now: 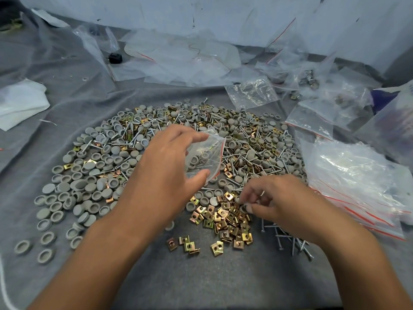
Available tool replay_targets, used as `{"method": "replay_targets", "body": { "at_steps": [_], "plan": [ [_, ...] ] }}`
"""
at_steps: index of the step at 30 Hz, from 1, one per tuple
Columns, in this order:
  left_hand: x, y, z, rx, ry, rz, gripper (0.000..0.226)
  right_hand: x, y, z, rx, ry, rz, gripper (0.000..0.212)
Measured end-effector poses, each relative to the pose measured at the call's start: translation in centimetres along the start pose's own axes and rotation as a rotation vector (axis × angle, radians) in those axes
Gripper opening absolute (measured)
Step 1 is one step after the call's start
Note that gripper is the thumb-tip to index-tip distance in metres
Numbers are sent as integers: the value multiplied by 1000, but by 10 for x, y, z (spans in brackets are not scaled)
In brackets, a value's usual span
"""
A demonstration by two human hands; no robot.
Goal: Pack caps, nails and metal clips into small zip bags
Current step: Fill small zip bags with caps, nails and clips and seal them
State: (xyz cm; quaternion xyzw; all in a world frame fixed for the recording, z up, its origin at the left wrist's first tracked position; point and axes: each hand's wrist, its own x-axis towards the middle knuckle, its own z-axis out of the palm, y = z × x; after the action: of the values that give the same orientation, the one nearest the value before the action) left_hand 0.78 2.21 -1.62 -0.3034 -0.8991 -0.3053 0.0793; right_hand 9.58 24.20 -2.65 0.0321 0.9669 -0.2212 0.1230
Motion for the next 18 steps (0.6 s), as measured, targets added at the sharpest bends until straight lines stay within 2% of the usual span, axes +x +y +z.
{"method": "replay_targets", "body": {
  "at_steps": [4,9,13,15,18],
  "plan": [
    [0,1,-1,-1,1,1,61,1,-3,3,-33,-44,-38,14],
    [1,1,0,13,-6,7,61,2,-8,7,-107,8,-33,13],
    [0,0,0,2,-6,6,61,2,-11,5,-52,23,8,9],
    [0,0,0,0,-1,5,61,0,-9,0,51,113,16,10],
    [0,0,1,11,3,15,62,-3,-14,-6,197,466,-131,18]
  ]
}}
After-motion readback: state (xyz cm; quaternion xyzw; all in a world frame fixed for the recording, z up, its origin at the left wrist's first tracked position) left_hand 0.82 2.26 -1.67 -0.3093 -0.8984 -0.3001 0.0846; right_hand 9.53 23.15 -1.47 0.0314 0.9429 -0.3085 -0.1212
